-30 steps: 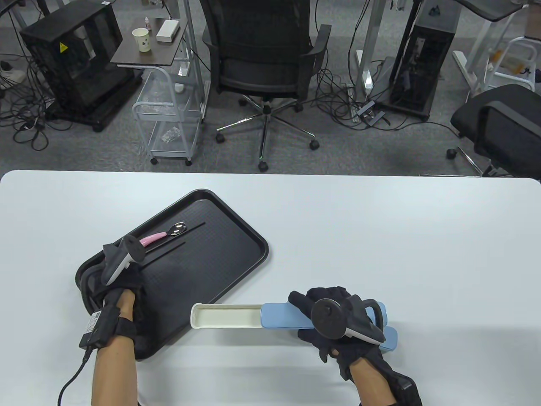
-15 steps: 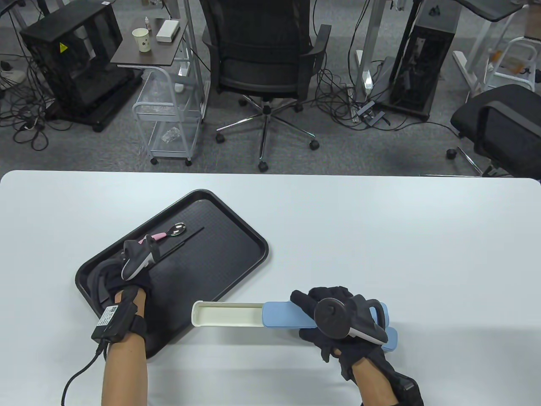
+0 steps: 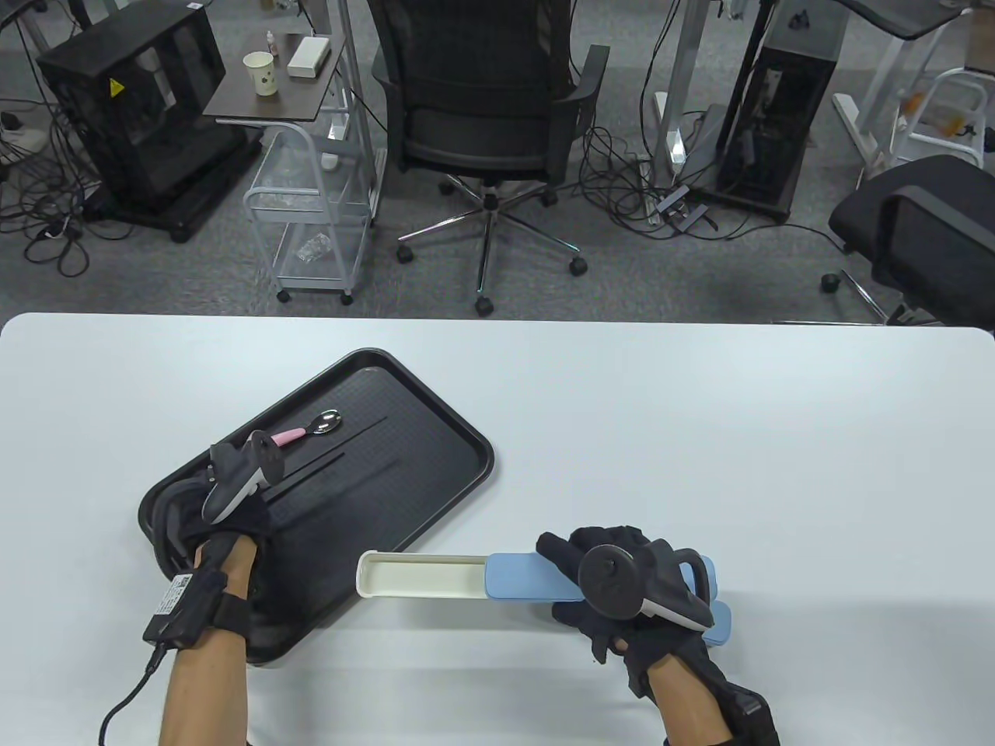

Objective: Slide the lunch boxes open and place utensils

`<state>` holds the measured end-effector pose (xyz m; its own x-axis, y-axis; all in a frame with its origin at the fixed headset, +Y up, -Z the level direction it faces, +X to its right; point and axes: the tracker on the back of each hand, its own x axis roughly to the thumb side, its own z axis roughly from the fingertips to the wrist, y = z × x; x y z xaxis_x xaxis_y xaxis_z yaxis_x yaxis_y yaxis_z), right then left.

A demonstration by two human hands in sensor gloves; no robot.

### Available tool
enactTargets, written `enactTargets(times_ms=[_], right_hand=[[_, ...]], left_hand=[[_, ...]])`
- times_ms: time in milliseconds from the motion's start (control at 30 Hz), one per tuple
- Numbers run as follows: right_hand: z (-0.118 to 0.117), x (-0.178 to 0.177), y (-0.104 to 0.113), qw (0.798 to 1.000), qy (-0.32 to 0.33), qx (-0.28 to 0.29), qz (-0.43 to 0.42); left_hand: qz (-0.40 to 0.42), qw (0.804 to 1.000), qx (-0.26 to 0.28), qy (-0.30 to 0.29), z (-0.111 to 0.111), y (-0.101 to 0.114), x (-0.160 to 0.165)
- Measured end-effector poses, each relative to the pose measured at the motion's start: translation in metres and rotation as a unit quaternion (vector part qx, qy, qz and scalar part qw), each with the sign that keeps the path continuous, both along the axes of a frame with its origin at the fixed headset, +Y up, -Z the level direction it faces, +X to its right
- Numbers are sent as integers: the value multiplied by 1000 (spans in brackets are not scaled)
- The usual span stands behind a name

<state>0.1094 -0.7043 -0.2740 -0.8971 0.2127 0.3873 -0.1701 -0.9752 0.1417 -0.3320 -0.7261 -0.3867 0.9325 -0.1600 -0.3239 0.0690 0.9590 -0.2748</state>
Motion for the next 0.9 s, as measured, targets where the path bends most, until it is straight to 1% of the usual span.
enactTargets(times_ms=[133, 233, 367, 500, 633, 733, 767, 900], right_hand=[[-2, 3, -3, 1000, -6, -5, 1], [-3, 6, -3, 1000, -18, -6, 4], [-1, 10, 2, 999, -29, 12, 5], [-2, 12, 2, 999, -34, 13, 6], [-2, 14, 3, 999, -38, 16, 1], [-1, 14, 3, 999, -37, 17, 4], [0, 13, 3, 999, -36, 17, 4], [2, 9, 3, 999, -29, 19, 6]], left_hand=[[56, 994, 68, -61, 24, 29, 8], [95, 980, 127, -119, 50, 43, 18], [127, 960, 172, -182, 79, 49, 31], [113, 951, 186, -221, 97, 46, 41], [78, 948, 187, -244, 105, 44, 50], [60, 947, 177, -262, 109, 40, 59], [41, 947, 172, -269, 111, 39, 63], [26, 937, 175, -302, 117, 37, 79]])
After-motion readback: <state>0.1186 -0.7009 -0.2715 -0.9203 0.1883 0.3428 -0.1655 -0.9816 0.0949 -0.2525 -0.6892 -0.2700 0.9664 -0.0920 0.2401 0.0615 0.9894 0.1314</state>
